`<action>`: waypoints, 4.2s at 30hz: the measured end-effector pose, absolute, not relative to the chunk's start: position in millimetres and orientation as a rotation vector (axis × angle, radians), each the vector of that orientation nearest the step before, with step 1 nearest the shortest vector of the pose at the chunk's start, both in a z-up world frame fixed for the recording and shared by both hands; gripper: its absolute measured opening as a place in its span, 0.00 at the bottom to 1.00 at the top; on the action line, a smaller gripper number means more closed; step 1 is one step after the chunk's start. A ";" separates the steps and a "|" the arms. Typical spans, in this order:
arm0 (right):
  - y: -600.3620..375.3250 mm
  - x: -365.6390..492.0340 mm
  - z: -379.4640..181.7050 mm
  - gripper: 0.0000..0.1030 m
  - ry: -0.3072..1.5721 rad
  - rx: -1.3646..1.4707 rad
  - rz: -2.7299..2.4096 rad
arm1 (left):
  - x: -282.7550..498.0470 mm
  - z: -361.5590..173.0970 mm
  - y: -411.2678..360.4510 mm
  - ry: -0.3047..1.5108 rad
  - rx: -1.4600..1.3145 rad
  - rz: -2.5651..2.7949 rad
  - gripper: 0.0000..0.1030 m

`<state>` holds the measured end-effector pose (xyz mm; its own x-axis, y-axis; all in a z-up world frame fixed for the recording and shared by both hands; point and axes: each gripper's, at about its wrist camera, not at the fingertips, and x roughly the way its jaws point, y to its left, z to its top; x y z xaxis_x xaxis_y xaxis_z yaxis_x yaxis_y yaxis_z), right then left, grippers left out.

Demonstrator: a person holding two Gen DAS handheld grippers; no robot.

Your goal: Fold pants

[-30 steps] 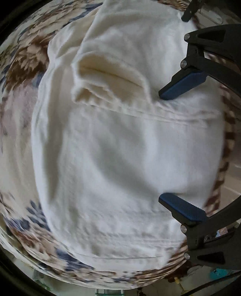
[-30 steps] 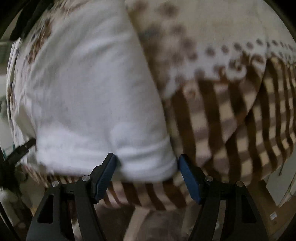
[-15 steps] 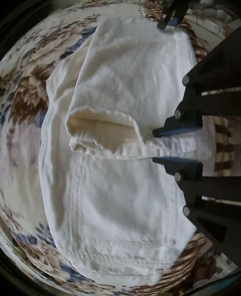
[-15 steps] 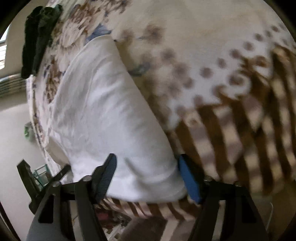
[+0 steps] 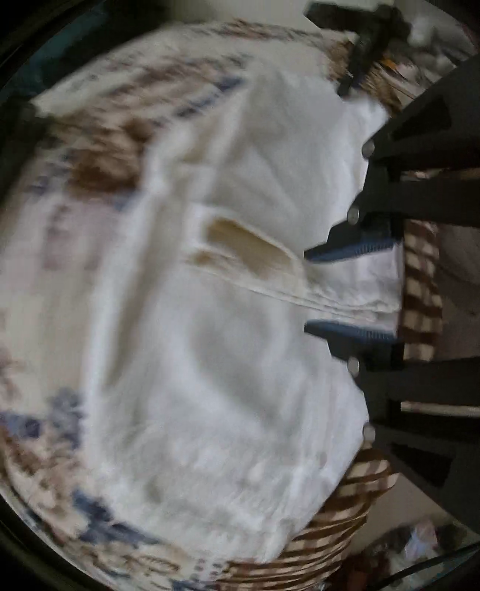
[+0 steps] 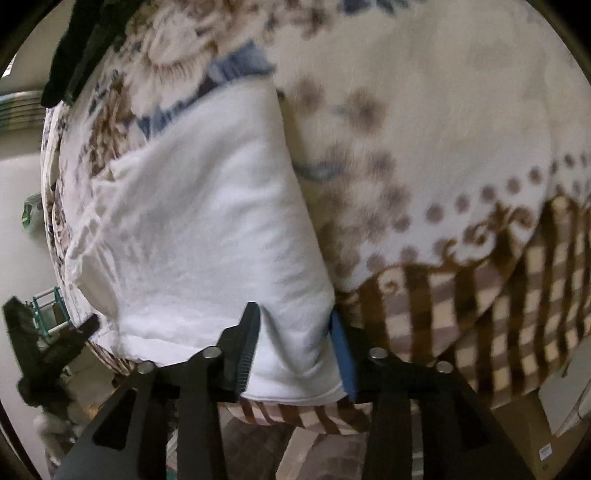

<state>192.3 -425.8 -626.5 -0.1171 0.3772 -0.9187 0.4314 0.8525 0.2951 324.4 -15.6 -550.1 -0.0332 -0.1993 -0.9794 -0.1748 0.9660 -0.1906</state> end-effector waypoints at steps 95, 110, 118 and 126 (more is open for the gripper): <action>-274.8 207.7 -581.3 0.88 1.603 0.045 -0.351 | 292.3 -432.9 -88.6 1.050 -0.035 -0.122 0.17; -394.4 182.2 -618.2 0.89 1.649 -0.094 -0.509 | 283.8 -534.8 -236.0 1.243 0.213 -0.201 0.17; -431.3 174.2 -627.1 0.89 1.683 -0.033 -0.514 | 282.2 -556.1 -255.6 1.345 0.168 -0.226 0.23; -446.7 171.1 -599.1 0.88 1.639 0.117 -0.461 | 279.0 -493.5 -239.3 1.292 0.181 -0.165 0.78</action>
<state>171.1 -446.7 -599.1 -0.1301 -0.1930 -0.9725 0.3424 0.9118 -0.2267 279.0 -239.3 -493.5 0.2668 -0.0207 -0.9635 0.2223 0.9741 0.0407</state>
